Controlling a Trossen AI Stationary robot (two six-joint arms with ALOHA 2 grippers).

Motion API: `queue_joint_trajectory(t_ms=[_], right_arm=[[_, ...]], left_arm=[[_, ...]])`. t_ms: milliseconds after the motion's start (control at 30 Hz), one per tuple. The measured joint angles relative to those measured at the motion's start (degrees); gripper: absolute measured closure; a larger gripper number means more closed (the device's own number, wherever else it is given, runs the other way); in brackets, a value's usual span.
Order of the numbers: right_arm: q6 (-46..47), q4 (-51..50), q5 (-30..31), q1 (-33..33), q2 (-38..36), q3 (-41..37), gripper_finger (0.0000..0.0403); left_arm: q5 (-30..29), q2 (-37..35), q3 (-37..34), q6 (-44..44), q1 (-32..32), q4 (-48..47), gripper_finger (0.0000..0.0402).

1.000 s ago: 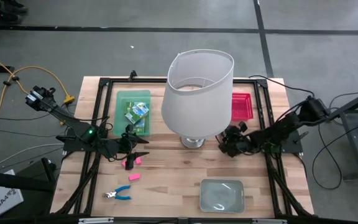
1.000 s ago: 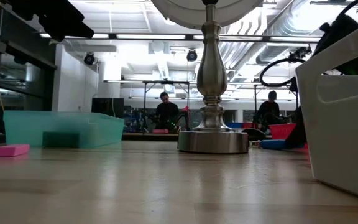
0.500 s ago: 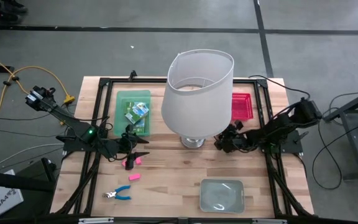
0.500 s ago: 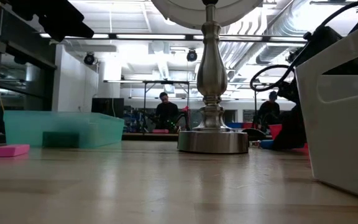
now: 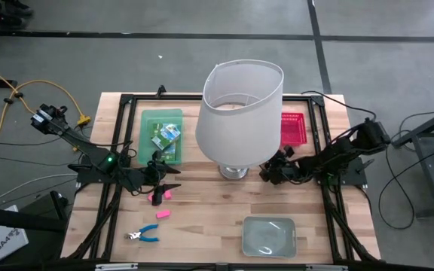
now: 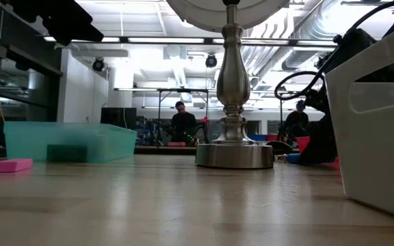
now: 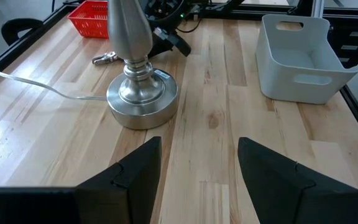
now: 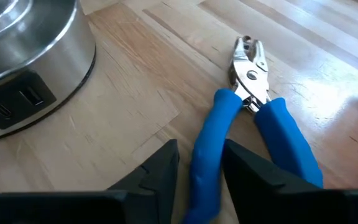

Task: Pick & Place School Supplies
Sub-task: Put the blue hole puncher into the gray bin

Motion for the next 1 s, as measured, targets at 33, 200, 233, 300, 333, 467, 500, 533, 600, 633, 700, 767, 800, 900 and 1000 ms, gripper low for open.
queue_joint_trajectory(t_ms=[33,200,233,300,333,467,500,533,600,633,700,767,800,900,1000], right_arm=[[0.0,0.0,-0.1,0.0,0.0,0.0,0.0295],[0.0,0.4,-0.7,0.0,0.1,0.0,0.0336],[-0.1,0.5,-0.8,0.0,0.1,0.0,0.0344],[-0.1,0.7,-0.7,0.0,0.1,0.0,0.0356],[-0.1,0.7,-0.7,0.0,0.1,0.0,0.036],[0.0,0.7,-0.4,0.0,0.1,-0.1,0.036],[0.1,0.7,-0.1,0.0,0.1,-0.1,0.0357],[0.5,0.7,0.3,0.1,0.2,-0.1,0.0355],[0.5,0.7,0.8,0.1,0.2,-0.1,0.0356],[0.3,0.7,0.8,0.1,0.2,-0.1,0.0358],[0.1,0.7,0.9,0.1,-0.1,-0.1,0.0363],[0.0,0.7,0.6,0.1,-0.8,-0.1,0.0363],[-0.2,0.5,0.3,0.2,-1.3,-0.1,0.0363],[-0.7,-1.6,-1.0,0.2,-4.3,-0.3,0.0363],[-0.6,-4.8,-1.7,0.2,-8.0,-0.3,0.0363]], left_arm=[[0.0,0.0,0.0,0.0,0.0,0.0,0.0197],[0.0,0.0,0.0,0.0,0.0,0.0,0.0197],[0.0,0.0,0.0,0.0,0.0,0.0,0.0197],[0.0,0.0,0.0,0.0,0.0,0.0,0.0197],[0.0,0.0,0.0,0.0,0.0,0.0,0.0197],[0.0,0.0,0.0,0.0,0.0,0.0,0.0197],[0.0,0.0,0.0,0.0,0.0,0.0,0.0197],[0.0,0.0,0.0,0.0,0.0,0.0,0.0197],[0.0,0.0,0.0,0.0,0.0,0.0,0.0197],[0.0,0.0,0.0,0.0,0.0,0.0,0.0197],[0.0,0.0,0.0,0.0,0.0,0.0,0.0197],[0.0,0.0,0.0,0.0,0.0,0.0,0.0197],[0.0,0.0,0.0,0.0,0.0,0.0,0.0197],[0.0,0.0,0.0,0.0,0.0,0.0,0.0197],[0.0,0.0,0.0,0.0,0.0,0.0,0.0197]])
